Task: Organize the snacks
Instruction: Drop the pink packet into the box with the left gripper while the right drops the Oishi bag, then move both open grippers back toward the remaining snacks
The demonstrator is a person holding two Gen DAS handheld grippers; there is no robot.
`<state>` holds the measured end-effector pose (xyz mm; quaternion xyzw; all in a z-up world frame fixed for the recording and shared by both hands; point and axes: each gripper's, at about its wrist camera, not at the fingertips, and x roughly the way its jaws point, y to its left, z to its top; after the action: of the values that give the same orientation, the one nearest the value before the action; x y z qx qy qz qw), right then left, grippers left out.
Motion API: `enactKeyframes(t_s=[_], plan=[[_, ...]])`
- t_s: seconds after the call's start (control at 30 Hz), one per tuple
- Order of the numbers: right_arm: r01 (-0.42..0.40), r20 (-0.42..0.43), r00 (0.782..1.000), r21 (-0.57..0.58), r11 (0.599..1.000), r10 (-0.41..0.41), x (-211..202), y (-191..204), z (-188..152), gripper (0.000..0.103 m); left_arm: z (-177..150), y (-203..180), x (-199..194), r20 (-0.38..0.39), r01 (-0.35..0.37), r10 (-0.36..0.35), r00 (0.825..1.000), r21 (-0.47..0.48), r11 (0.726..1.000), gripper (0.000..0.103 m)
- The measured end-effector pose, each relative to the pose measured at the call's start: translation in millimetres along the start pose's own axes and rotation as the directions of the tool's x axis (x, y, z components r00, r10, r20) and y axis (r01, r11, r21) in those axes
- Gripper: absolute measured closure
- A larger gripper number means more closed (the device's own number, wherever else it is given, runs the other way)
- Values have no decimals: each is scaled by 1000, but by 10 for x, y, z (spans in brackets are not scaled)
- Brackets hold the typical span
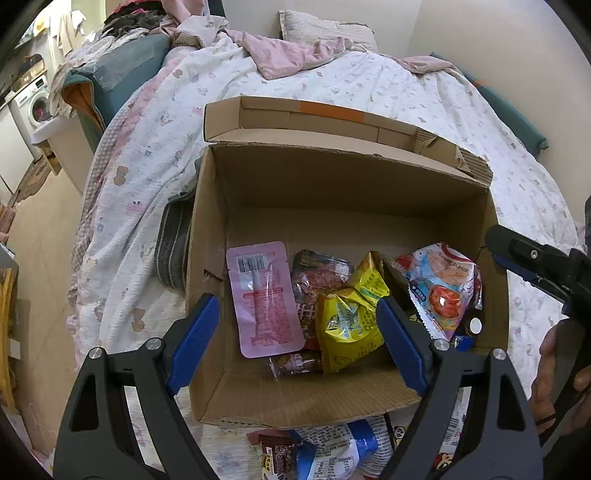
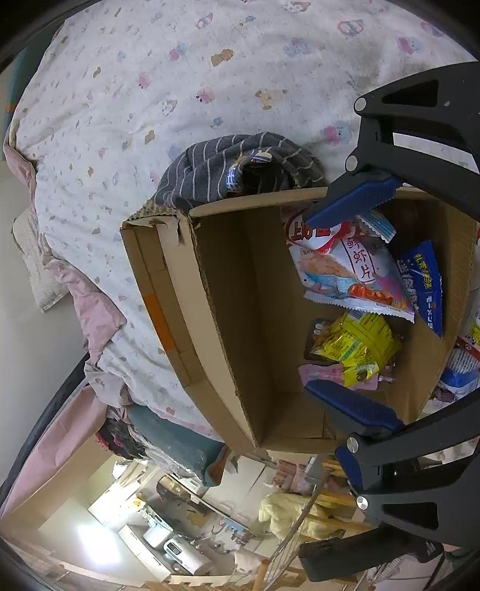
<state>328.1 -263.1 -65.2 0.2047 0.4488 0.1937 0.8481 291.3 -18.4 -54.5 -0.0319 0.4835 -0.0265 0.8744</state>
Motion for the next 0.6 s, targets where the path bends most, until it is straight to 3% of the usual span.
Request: enactKeyframes(t_s=[0.4, 0.6], plan=[[-6, 24, 1000, 3, 1000, 6, -92, 23, 29, 16, -8, 5, -64, 21, 2, -2, 1000, 4, 1000, 19], [-18, 36, 999, -10, 1000, 19, -169, 51, 5, 10, -40, 24, -118, 28, 5, -4, 1000, -13, 1000, 18]])
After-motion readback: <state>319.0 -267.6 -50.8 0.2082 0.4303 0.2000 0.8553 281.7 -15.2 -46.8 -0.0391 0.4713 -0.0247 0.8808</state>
